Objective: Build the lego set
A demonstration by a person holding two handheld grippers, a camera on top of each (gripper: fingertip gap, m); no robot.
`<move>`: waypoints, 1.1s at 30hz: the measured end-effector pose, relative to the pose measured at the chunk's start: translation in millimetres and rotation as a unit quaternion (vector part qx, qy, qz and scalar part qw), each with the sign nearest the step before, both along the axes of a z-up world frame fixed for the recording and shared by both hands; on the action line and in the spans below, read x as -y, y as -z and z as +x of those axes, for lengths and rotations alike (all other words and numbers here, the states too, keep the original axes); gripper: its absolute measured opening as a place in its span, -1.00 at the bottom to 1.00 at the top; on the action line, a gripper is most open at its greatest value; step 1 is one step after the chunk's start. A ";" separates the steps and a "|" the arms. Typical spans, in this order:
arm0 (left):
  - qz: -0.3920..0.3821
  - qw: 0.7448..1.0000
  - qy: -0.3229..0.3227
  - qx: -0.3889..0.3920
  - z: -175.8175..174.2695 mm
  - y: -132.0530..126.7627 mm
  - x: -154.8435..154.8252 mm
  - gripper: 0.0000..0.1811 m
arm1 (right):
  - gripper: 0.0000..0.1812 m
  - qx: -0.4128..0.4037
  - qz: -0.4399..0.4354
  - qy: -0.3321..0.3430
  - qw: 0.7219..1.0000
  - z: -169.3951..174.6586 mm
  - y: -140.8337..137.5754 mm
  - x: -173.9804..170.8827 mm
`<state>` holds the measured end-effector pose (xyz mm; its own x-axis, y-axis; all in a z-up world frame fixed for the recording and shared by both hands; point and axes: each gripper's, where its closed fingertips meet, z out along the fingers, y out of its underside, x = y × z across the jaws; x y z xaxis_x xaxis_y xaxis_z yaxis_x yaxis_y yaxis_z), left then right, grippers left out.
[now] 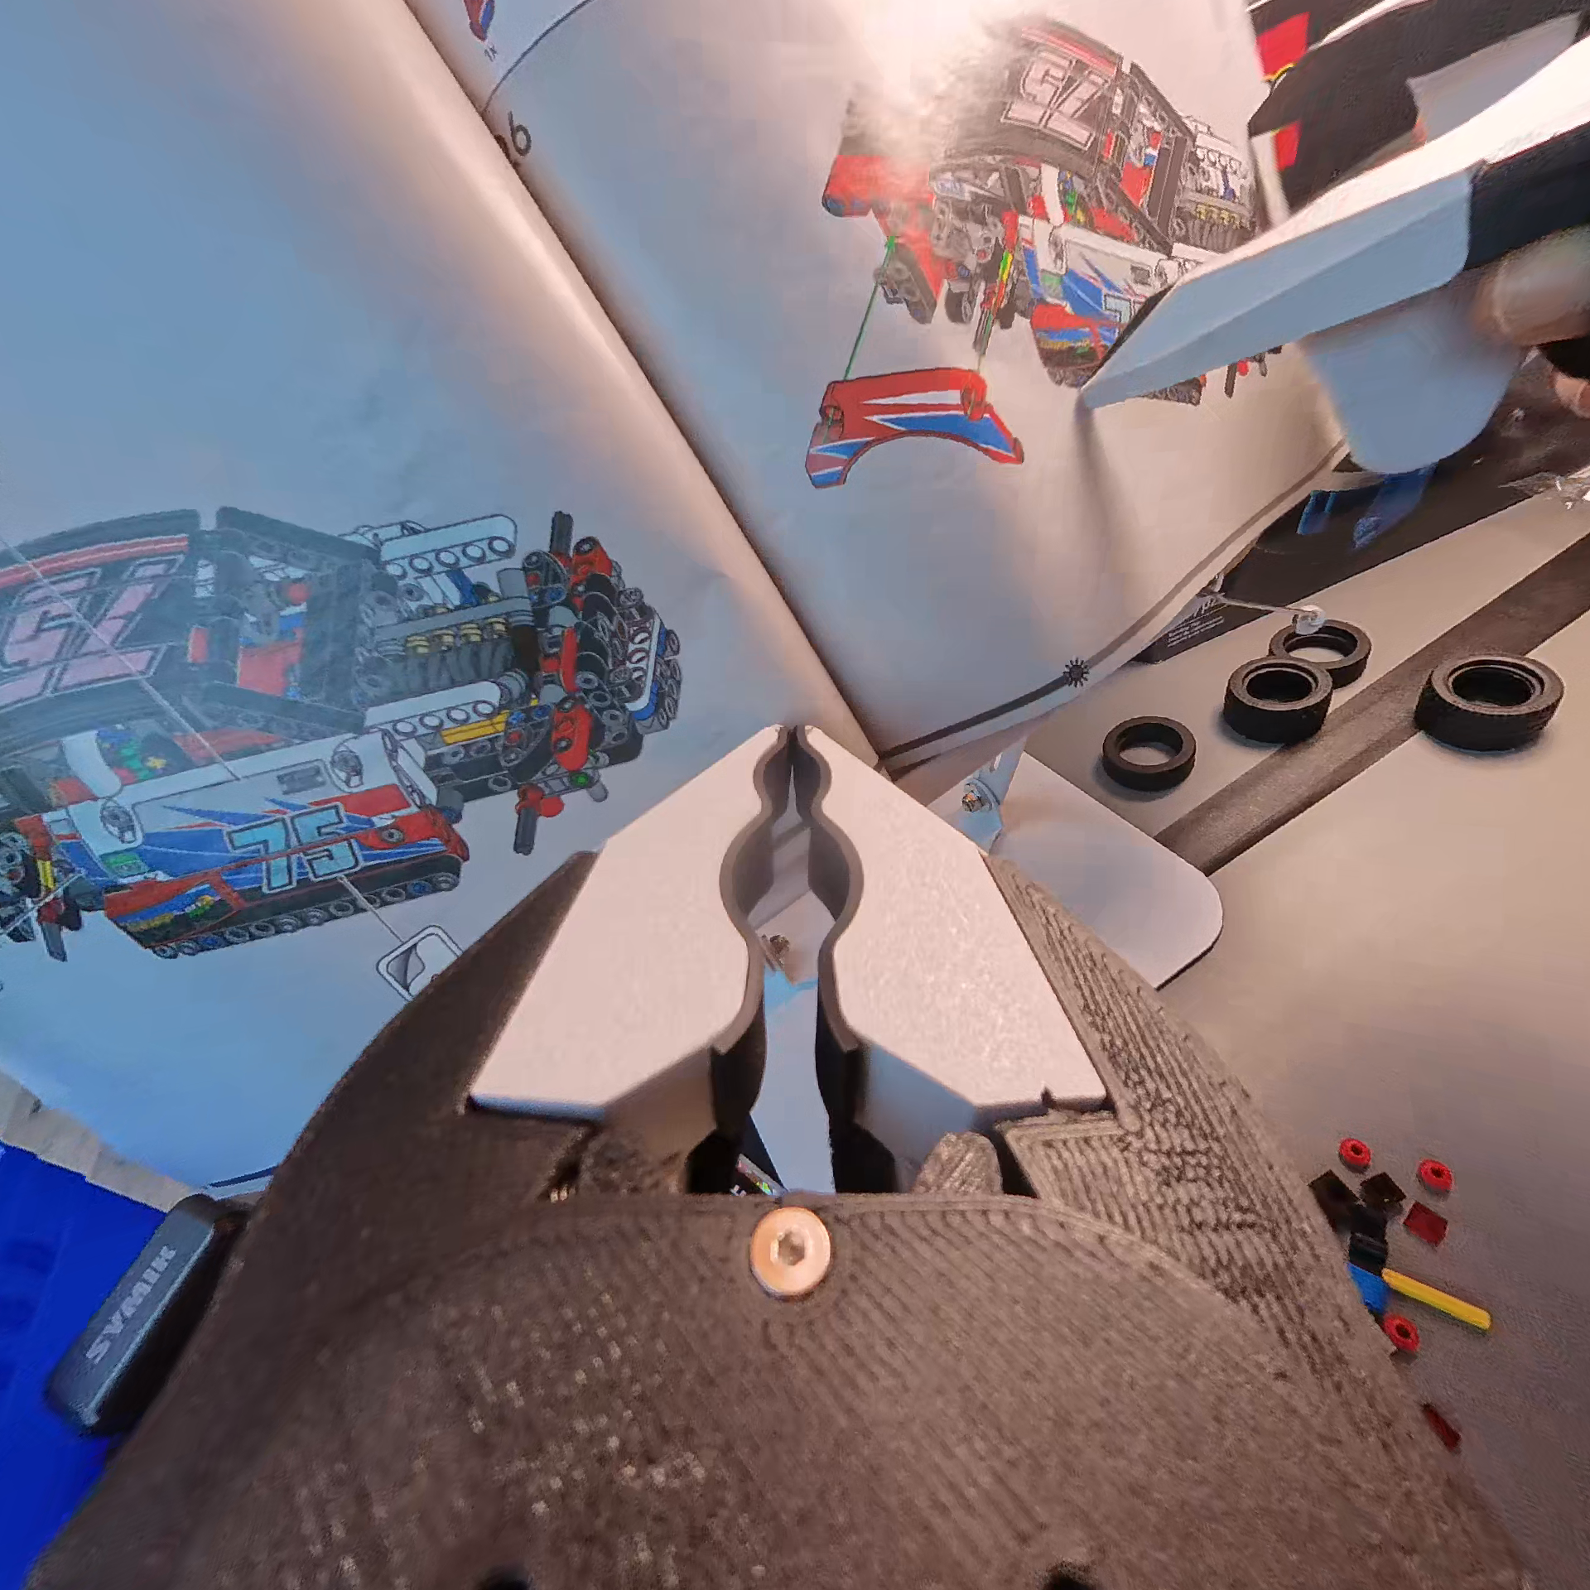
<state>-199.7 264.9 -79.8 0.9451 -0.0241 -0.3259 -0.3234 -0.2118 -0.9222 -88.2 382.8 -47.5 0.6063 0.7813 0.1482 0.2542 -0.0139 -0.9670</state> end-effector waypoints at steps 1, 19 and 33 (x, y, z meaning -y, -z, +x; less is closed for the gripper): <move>0.001 1.000 0.005 0.008 -0.7 0.1 0.7 -1.00 | 0.37 -0.002 0.002 0.004 1.000 -1.4 1.7 0.8; 0.007 0.999 0.018 0.027 -4.9 4.0 2.6 -1.00 | 0.42 0.026 0.016 -0.030 0.999 -1.2 -45.4 -27.2; 0.010 0.999 0.019 0.034 -4.9 4.2 2.6 -1.00 | -0.53 0.033 0.134 0.020 0.990 33.2 -41.5 -5.4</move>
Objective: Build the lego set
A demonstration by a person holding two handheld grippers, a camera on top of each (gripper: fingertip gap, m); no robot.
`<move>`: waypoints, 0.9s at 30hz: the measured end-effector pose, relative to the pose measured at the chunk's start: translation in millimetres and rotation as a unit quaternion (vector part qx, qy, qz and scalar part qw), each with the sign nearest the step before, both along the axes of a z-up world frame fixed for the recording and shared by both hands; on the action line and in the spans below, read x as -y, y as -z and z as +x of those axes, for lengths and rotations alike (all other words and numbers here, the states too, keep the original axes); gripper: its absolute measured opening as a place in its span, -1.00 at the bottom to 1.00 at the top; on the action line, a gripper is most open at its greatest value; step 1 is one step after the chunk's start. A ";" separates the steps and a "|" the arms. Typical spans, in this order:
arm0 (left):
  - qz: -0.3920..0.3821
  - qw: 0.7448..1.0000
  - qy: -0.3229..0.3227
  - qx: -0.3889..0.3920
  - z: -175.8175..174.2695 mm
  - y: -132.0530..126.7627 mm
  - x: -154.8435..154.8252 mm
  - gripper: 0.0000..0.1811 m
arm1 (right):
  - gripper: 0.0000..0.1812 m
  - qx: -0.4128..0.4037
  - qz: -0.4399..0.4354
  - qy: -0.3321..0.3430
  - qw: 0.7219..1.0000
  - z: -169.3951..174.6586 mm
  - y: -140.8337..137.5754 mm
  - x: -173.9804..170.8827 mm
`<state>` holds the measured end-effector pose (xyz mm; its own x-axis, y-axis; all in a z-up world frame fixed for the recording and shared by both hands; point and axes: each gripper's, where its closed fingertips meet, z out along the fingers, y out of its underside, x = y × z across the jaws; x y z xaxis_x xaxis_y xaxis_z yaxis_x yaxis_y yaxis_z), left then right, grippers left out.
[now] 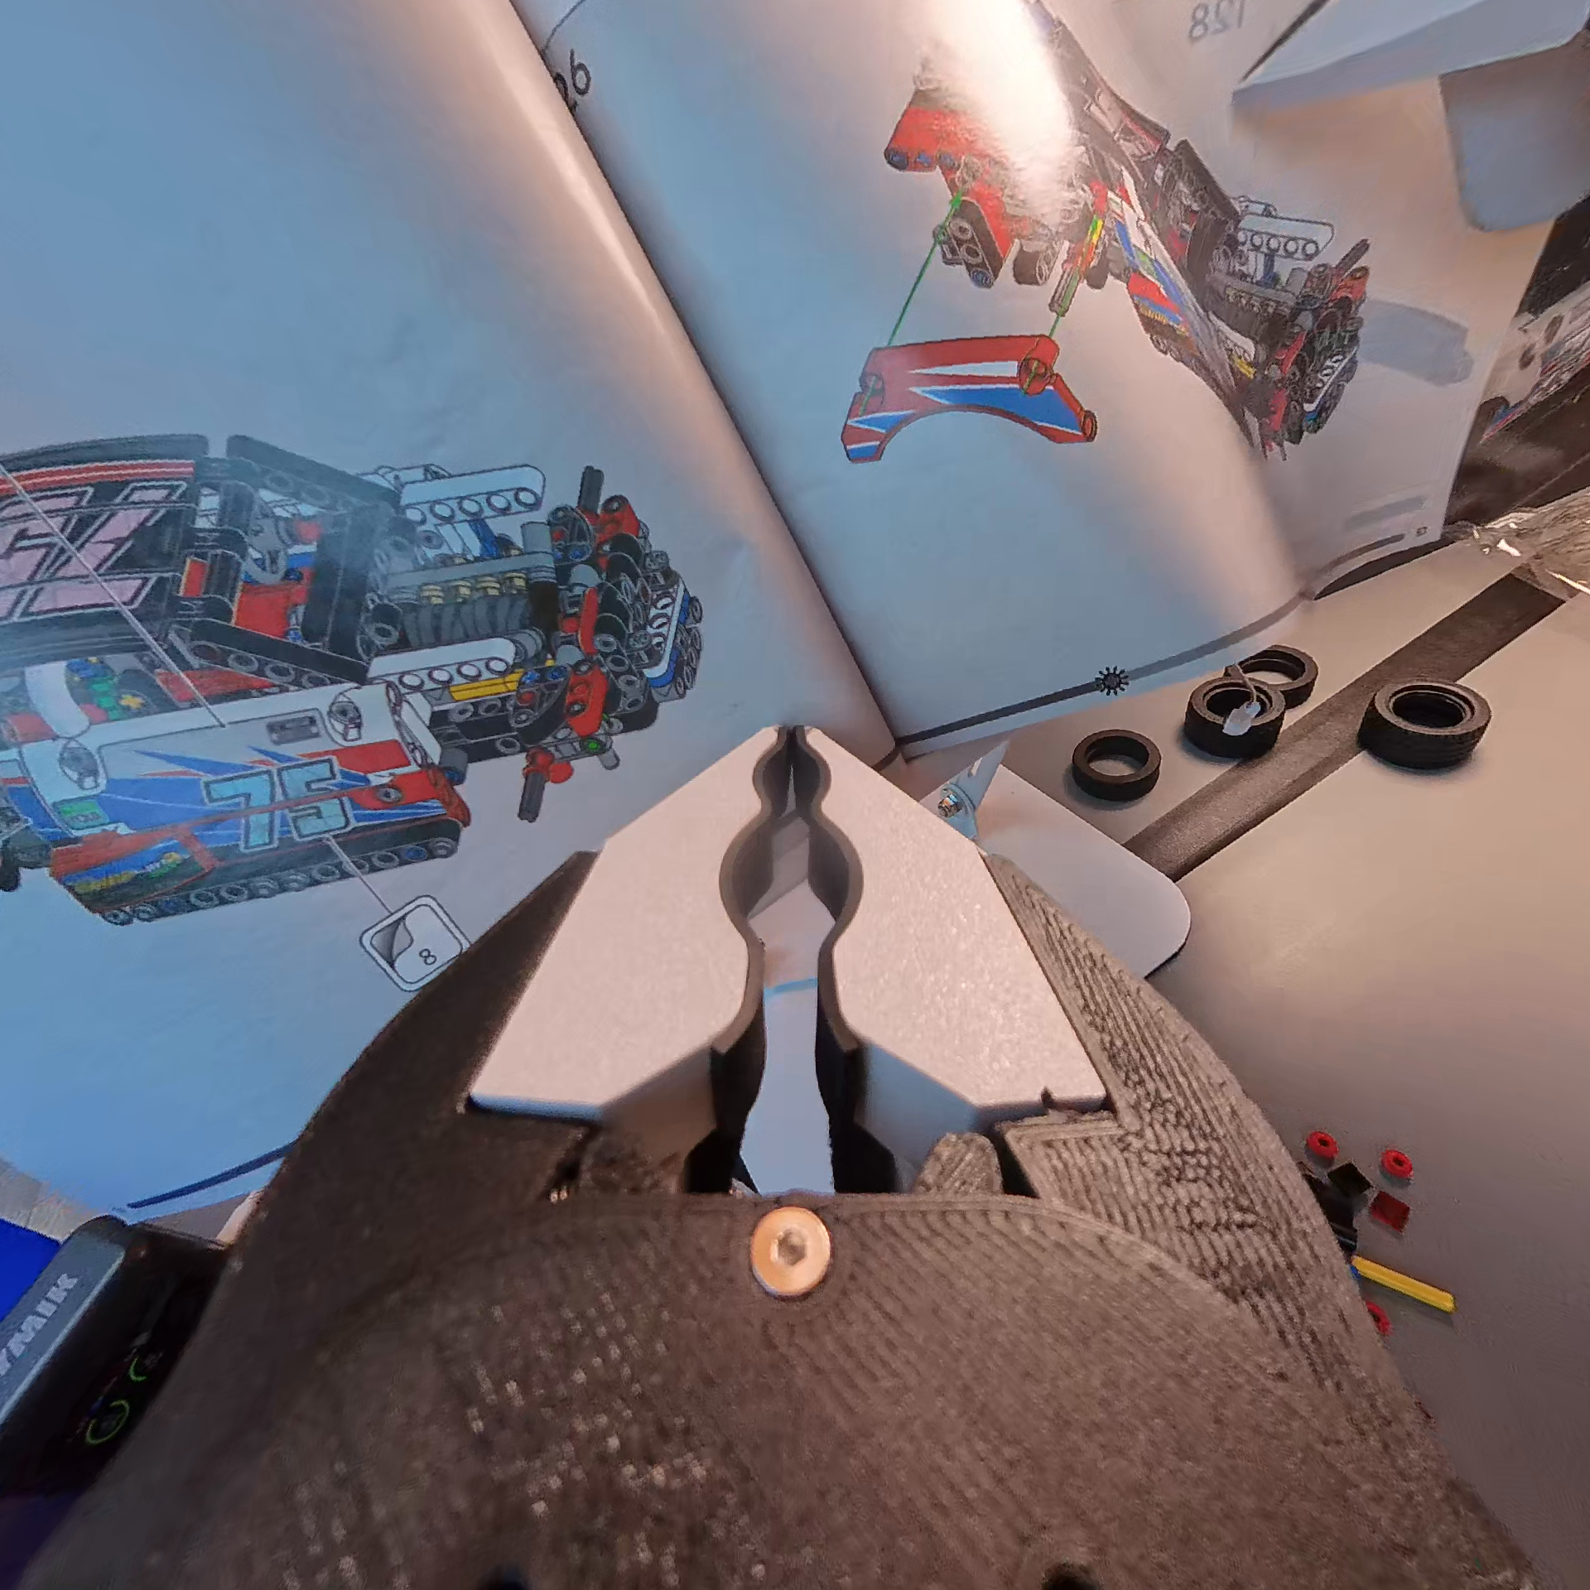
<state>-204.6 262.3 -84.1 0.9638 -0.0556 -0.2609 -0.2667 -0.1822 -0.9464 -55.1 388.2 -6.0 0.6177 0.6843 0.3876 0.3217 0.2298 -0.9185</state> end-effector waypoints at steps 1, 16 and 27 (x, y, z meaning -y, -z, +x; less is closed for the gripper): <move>0.000 1.000 0.000 0.001 0.0 0.0 -0.1 -1.00 | -0.53 -0.002 -0.008 -0.002 1.000 4.2 5.5 1.3; -0.001 1.000 -0.001 0.023 -0.1 -0.1 -0.8 -1.00 | -0.62 -0.140 -0.246 -0.220 0.934 11.0 66.7 65.0; -0.002 0.993 0.056 0.108 11.7 -2.4 14.0 -0.75 | -1.00 -0.111 -0.141 -0.373 0.910 -1.7 -8.8 165.1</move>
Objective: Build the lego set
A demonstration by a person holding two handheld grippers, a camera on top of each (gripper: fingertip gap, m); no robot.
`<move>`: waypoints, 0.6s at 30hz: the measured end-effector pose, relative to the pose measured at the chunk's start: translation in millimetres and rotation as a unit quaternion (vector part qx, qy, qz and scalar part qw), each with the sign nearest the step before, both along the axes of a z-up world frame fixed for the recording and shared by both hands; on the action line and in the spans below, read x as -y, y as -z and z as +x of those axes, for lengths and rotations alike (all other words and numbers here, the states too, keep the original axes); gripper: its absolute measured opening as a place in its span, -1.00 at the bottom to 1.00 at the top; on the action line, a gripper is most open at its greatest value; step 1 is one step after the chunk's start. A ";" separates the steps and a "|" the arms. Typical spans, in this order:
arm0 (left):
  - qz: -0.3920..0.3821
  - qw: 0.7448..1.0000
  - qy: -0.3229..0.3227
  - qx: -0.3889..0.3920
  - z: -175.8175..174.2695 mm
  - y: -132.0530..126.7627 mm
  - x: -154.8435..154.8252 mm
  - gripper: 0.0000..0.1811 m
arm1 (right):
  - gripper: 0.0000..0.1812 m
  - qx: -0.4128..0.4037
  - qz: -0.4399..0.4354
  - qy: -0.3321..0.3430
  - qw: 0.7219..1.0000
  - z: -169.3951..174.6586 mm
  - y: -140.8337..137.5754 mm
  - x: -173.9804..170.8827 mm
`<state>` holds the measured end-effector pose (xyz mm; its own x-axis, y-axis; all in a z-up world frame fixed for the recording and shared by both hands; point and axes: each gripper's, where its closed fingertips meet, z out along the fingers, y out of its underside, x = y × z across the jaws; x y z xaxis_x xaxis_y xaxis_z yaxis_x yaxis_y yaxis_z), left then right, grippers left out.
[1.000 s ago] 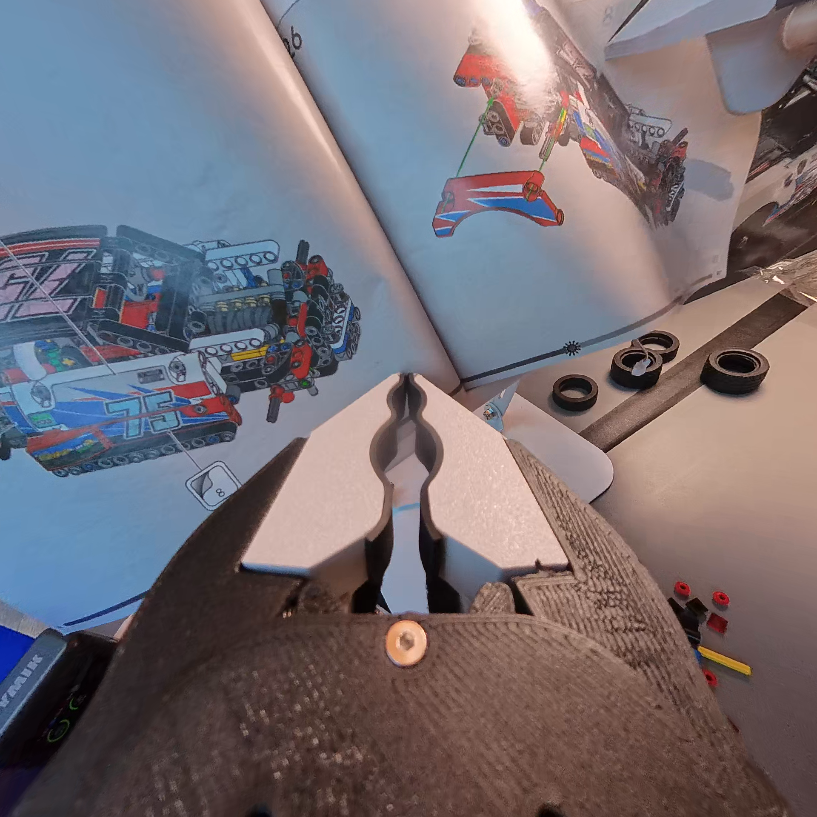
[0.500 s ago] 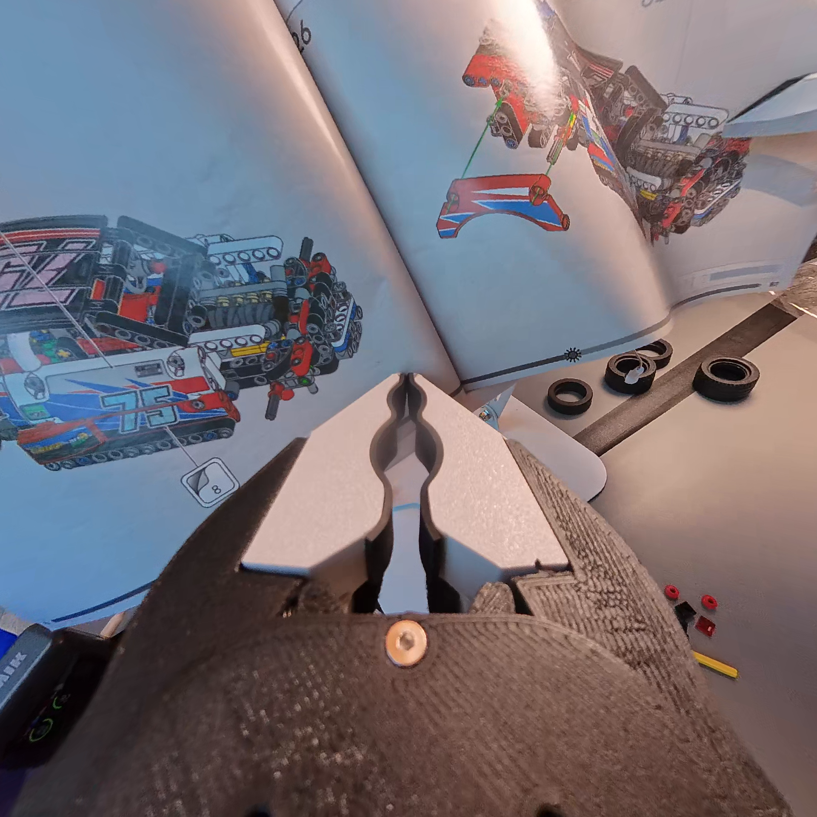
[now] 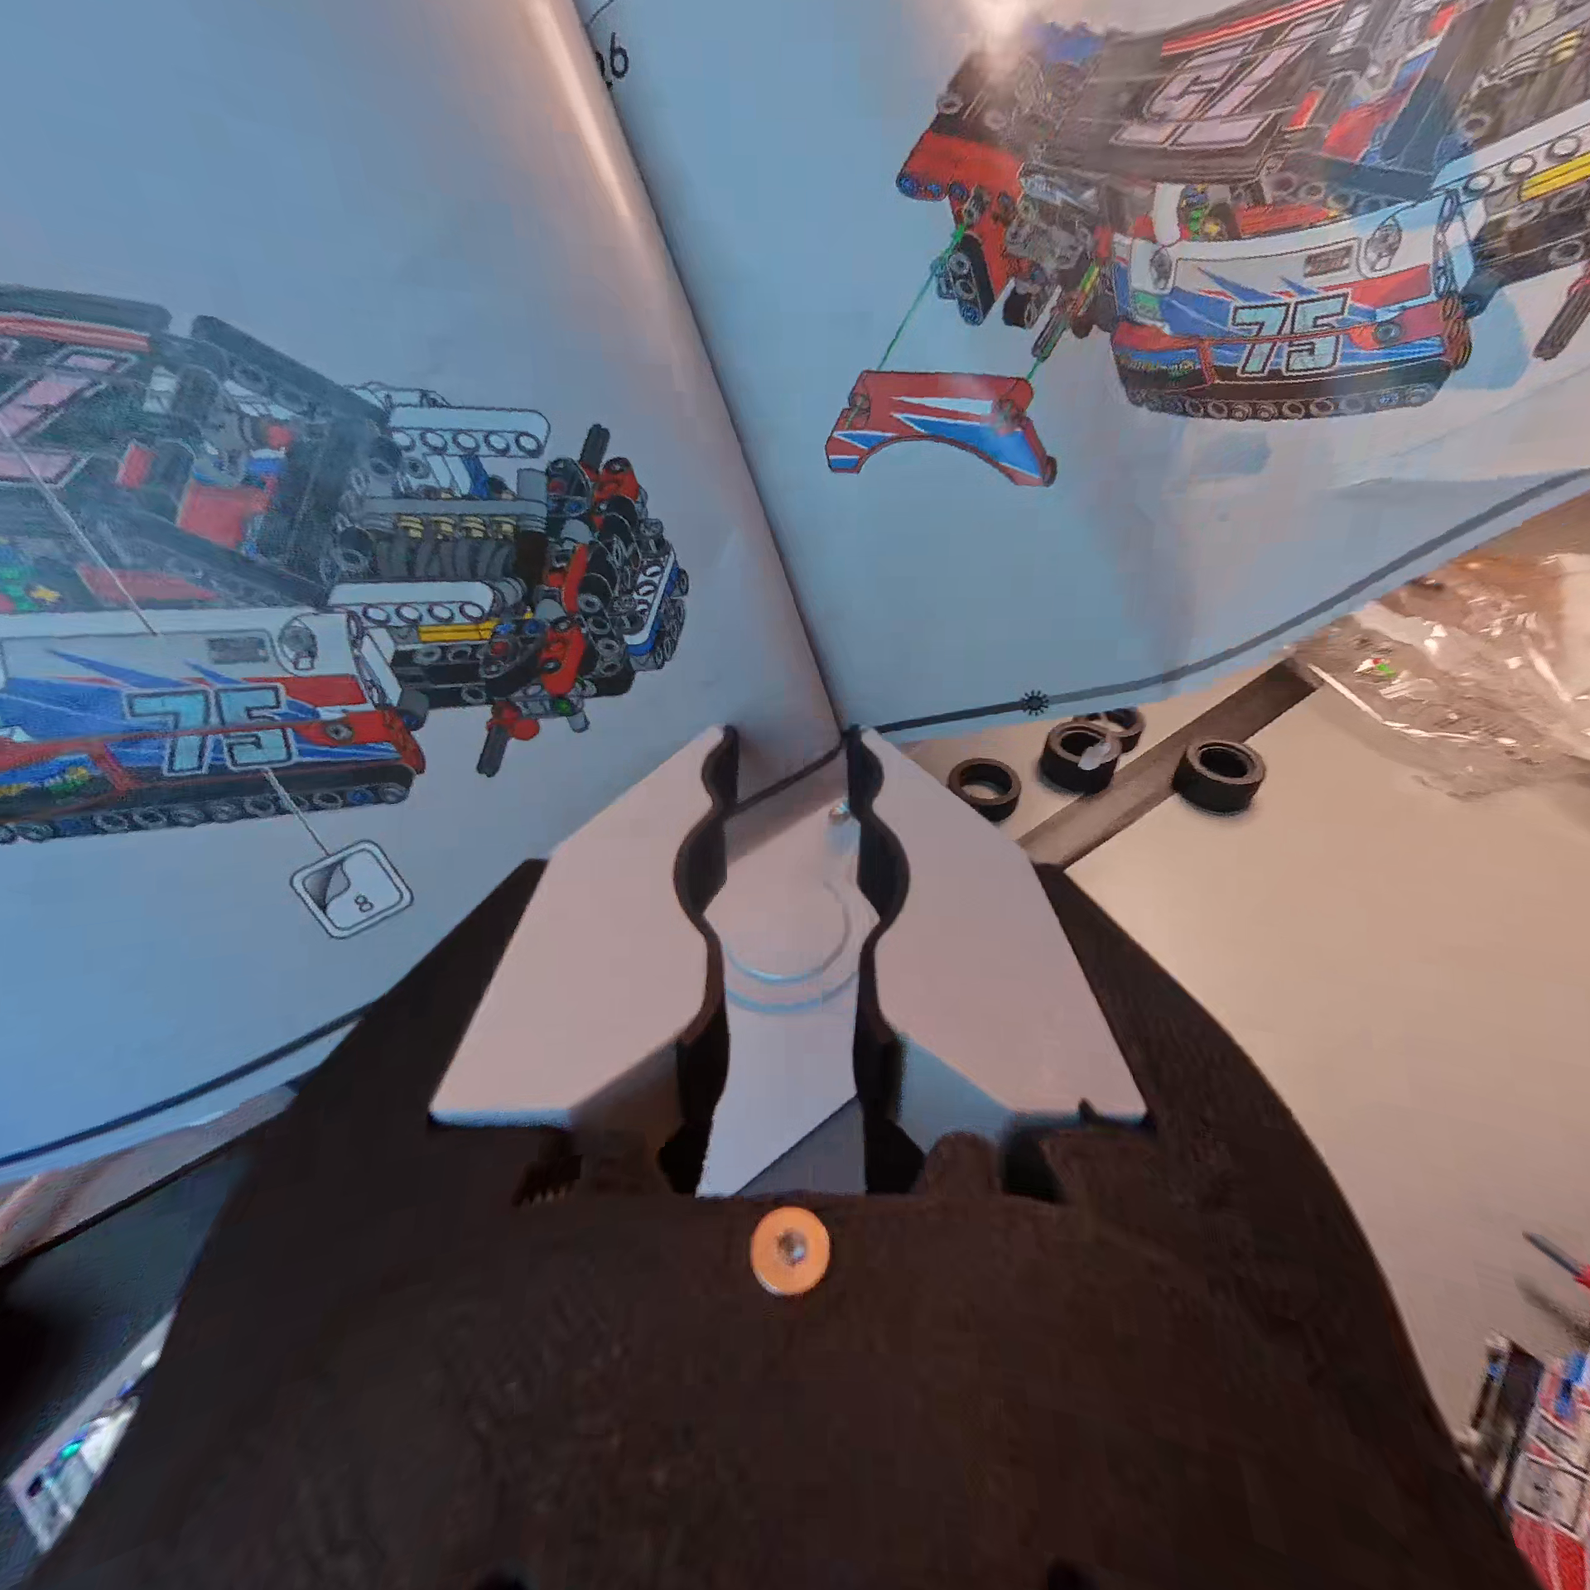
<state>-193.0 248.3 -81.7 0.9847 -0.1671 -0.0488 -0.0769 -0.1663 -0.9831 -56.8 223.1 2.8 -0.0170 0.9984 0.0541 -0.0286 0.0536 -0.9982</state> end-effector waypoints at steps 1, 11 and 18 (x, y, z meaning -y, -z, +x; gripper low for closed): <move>0.007 1.000 0.011 0.015 2.9 -0.3 6.0 -0.64 | -1.00 0.004 0.011 -0.008 1.000 -9.3 -4.1 13.1; 0.150 0.988 0.025 0.028 29.0 -28.8 64.9 -0.35 | -1.00 0.050 0.112 0.037 0.992 -132.2 0.2 84.4; 0.187 0.975 -0.022 0.118 -4.0 -42.8 52.3 -0.82 | -0.91 0.040 0.126 0.050 0.990 -144.0 -0.4 86.1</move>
<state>-197.0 196.0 -38.9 0.9818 -0.1375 0.1309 0.1580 0.2101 -0.9648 -200.8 137.0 3.2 0.0677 0.9503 0.3038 0.0684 0.2993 -0.9517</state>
